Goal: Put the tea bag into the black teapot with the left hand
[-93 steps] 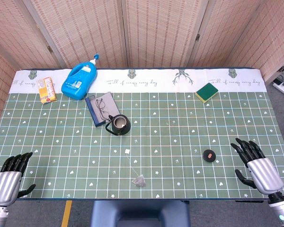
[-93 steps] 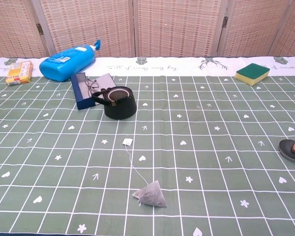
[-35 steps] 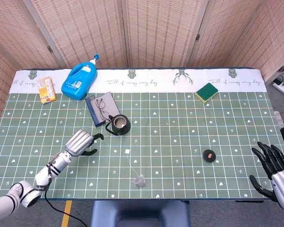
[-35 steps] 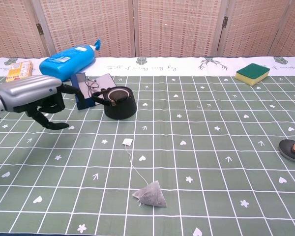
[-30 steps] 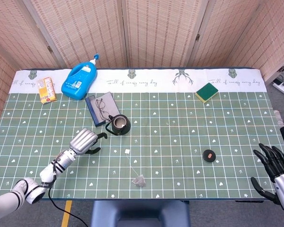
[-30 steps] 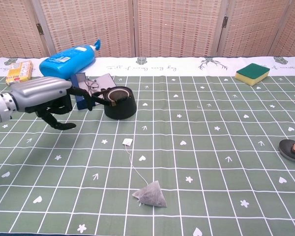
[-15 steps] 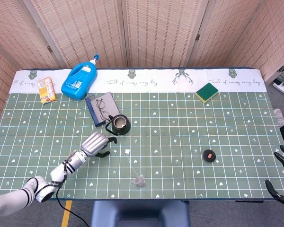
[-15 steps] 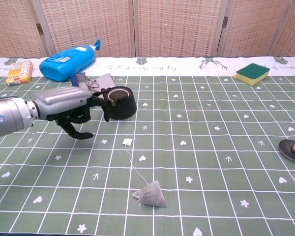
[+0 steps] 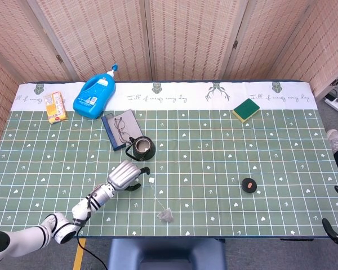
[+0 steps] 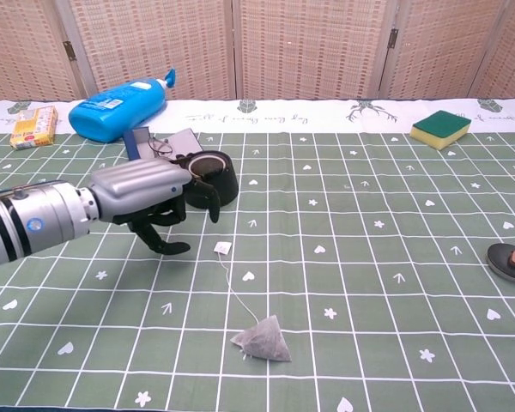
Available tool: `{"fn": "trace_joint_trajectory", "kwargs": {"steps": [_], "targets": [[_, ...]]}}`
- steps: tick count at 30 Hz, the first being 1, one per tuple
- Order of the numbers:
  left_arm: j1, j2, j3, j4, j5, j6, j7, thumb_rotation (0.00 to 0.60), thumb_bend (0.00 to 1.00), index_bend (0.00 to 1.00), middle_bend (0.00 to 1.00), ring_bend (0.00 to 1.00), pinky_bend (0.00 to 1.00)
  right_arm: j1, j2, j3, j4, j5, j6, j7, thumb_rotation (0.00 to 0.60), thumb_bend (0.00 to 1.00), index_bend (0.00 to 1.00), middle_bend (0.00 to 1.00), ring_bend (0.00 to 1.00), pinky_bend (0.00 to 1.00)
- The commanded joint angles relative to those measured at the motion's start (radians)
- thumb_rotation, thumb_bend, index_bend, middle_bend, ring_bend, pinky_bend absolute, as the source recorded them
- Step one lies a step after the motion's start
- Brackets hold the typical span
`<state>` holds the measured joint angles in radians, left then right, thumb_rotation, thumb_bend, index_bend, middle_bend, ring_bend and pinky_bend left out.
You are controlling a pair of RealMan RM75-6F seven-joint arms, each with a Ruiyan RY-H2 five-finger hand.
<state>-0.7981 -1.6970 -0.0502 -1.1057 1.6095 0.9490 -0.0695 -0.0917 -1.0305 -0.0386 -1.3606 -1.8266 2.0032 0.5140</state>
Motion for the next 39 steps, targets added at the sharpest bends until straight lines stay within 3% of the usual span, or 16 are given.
{"fn": "trace_joint_trajectory", "kwargs": {"steps": [1,16,39], "targets": [[-0.014,-0.015,-0.001,0.010,-0.004,-0.010,0.002,0.600,0.36,0.39,1.00,1.00,1.00,-0.008,-0.005,0.006,0.002,0.010,0.010,0.000,0.600,0.42,0.00,0.00,0.00,0.00],[-0.069,-0.092,0.015,0.111,0.001,-0.042,-0.028,0.600,0.36,0.43,1.00,1.00,1.00,-0.040,-0.019,0.005,0.041,-0.002,0.072,0.030,0.600,0.42,0.00,0.00,0.00,0.00],[-0.108,-0.152,0.059,0.238,0.023,-0.044,-0.125,0.600,0.36,0.51,1.00,1.00,1.00,-0.032,-0.009,0.007,0.012,0.000,0.032,0.004,0.600,0.42,0.00,0.00,0.00,0.00]]}}
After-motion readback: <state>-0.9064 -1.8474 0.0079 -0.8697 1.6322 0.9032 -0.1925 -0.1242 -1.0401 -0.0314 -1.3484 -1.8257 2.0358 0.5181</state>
